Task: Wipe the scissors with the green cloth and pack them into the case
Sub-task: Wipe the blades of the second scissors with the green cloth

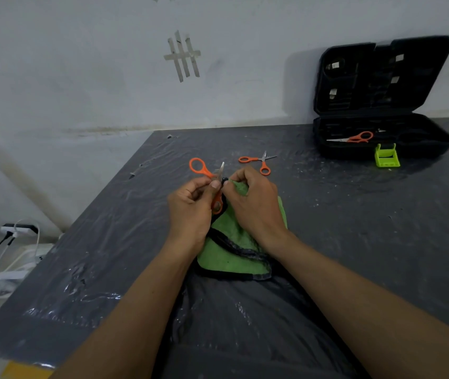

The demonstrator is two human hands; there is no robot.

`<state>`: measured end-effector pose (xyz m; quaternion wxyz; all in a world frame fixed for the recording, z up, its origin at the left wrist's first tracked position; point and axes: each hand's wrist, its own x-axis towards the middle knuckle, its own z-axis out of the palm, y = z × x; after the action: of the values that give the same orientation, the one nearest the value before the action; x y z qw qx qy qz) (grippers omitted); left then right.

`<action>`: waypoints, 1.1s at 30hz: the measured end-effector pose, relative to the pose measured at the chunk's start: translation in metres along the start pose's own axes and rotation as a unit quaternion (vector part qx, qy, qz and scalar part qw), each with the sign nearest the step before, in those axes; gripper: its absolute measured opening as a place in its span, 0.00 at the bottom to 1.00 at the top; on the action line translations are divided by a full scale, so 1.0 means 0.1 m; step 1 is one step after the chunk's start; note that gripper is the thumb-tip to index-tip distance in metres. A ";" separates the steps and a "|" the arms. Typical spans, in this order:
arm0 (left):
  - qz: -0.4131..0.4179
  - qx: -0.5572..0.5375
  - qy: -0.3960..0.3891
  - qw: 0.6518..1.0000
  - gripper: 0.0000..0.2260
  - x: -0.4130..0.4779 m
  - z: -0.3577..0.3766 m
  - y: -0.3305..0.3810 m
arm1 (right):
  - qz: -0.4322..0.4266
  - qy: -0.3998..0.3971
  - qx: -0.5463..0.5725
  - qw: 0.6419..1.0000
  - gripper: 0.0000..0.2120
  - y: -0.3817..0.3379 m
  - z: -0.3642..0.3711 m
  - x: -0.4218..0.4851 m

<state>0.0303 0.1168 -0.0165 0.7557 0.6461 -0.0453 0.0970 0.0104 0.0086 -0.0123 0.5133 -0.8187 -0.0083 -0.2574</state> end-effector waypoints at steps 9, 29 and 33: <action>-0.020 -0.040 -0.009 0.999 0.02 0.04 -0.08 0.02 | 0.048 0.028 0.045 0.997 0.05 0.13 -0.04 0.09; -0.061 -0.027 0.000 0.998 0.05 0.02 -0.05 0.02 | -0.069 -0.093 -0.056 0.992 0.07 0.13 0.01 0.09; -0.065 -0.032 0.018 0.997 0.05 0.02 -0.05 0.01 | -0.101 -0.088 -0.065 0.989 0.06 0.12 0.01 0.09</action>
<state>0.0322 0.1217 -0.0162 0.7811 0.6217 0.0072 0.0576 0.0219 0.0017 -0.0189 0.4279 -0.8647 -0.1191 -0.2348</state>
